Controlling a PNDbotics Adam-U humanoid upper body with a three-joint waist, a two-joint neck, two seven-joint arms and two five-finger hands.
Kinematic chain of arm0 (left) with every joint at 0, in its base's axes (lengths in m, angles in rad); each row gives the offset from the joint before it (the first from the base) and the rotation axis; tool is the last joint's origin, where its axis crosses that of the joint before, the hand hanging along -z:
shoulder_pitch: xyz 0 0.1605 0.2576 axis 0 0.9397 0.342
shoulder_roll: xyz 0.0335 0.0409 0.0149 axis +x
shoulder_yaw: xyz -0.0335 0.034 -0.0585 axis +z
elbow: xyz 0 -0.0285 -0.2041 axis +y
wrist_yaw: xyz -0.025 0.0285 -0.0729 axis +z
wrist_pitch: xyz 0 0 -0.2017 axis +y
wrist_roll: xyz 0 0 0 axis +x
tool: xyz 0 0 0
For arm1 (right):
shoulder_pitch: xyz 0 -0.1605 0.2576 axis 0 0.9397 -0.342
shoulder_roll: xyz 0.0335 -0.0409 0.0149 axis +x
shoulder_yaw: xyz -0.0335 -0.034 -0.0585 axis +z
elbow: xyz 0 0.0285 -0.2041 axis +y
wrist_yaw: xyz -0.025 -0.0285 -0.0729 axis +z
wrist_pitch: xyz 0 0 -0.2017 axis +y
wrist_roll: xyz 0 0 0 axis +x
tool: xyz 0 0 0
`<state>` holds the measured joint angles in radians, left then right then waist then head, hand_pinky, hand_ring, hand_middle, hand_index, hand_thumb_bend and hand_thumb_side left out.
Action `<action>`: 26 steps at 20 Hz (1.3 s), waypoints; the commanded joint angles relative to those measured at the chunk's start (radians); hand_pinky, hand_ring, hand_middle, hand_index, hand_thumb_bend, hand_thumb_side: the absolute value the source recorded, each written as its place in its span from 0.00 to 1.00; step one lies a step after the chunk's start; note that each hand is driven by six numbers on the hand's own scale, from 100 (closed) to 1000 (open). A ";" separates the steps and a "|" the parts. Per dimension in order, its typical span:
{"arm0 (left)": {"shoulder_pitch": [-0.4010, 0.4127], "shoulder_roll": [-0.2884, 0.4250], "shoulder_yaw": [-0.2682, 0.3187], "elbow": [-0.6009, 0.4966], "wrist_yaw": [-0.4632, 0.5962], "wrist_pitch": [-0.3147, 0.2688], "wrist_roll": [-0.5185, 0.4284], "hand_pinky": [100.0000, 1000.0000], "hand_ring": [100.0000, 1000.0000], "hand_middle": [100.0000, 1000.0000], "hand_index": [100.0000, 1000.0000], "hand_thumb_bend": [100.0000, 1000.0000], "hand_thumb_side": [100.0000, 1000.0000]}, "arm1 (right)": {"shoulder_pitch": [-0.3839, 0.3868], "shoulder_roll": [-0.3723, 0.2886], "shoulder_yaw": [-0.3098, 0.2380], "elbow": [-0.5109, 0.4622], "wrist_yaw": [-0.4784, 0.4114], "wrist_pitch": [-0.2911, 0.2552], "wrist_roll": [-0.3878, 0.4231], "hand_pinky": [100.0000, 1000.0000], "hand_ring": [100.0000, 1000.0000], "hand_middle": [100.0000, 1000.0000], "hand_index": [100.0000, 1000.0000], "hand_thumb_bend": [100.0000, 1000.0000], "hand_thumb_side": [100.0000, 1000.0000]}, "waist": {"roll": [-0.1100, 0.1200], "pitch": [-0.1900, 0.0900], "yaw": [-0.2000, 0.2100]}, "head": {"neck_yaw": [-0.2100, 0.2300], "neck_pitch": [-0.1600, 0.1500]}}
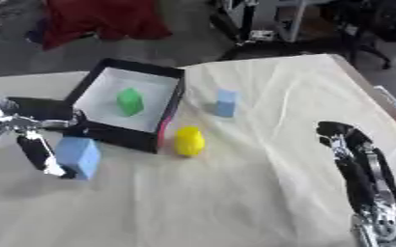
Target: Pick up objects on the table and place them in the box.
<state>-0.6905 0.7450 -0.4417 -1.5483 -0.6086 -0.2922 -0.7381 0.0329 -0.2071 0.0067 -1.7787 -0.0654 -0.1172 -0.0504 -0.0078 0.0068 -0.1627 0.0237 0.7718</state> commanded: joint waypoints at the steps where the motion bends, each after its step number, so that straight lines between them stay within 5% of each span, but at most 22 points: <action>1: -0.071 0.078 0.055 -0.074 0.014 0.040 -0.011 0.56 0.45 0.41 0.53 0.40 0.29 | -0.005 -0.015 -0.003 -0.008 -0.001 -0.001 0.001 0.81 0.77 0.68 0.67 0.00 0.62 | 0.011 -0.029 -0.001 | -0.002 -0.002; 4: -0.138 0.032 0.083 0.004 -0.056 0.062 0.013 0.57 0.46 0.42 0.54 0.41 0.29 | -0.005 -0.015 -0.001 -0.007 -0.002 -0.001 0.004 0.81 0.77 0.68 0.67 0.00 0.62 | 0.011 -0.031 -0.005 | -0.006 -0.002; 8: -0.218 -0.126 0.112 0.274 -0.226 0.056 0.075 0.59 0.48 0.45 0.57 0.46 0.30 | -0.007 -0.011 0.003 -0.006 -0.006 0.000 0.007 0.81 0.77 0.68 0.67 0.00 0.62 | 0.006 -0.031 -0.020 | -0.007 -0.002; 16: -0.287 -0.370 0.264 0.695 -0.599 0.104 0.379 0.61 0.51 0.48 0.61 0.54 0.33 | -0.010 -0.003 0.024 -0.002 -0.016 0.002 0.029 0.81 0.77 0.68 0.67 0.00 0.63 | -0.005 -0.029 -0.068 | 0.015 -0.002; 20: -0.289 -0.419 0.320 0.805 -0.659 0.177 0.519 0.69 0.60 0.59 0.74 0.72 0.42 | -0.011 -0.004 0.030 -0.001 -0.020 0.002 0.036 0.81 0.77 0.68 0.67 0.00 0.63 | -0.007 -0.029 -0.077 | 0.024 -0.002; 22: -0.287 -0.428 0.326 0.834 -0.670 0.193 0.557 0.70 0.63 0.65 0.82 0.85 0.48 | -0.011 -0.004 0.030 -0.001 -0.020 0.002 0.036 0.81 0.77 0.68 0.67 0.00 0.63 | -0.007 -0.029 -0.080 | 0.025 -0.002; 23: -0.286 -0.430 0.327 0.842 -0.671 0.196 0.568 0.72 0.67 0.71 0.87 1.00 0.54 | -0.012 -0.004 0.030 -0.001 -0.020 0.002 0.037 0.81 0.77 0.68 0.67 0.00 0.63 | -0.007 -0.029 -0.081 | 0.025 -0.002; 26: -0.284 -0.426 0.324 0.840 -0.664 0.202 0.599 0.74 0.71 0.75 0.90 1.00 0.62 | -0.011 -0.004 0.029 -0.001 -0.020 0.001 0.036 0.81 0.77 0.68 0.67 0.00 0.63 | -0.008 -0.029 -0.082 | 0.023 -0.002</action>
<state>-0.9507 0.3056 -0.1270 -0.7001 -1.2725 -0.0943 -0.1575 0.0317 -0.2037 0.0377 -1.7716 -0.0768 -0.1141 -0.0169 -0.0082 0.0012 -0.2442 0.0461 0.7718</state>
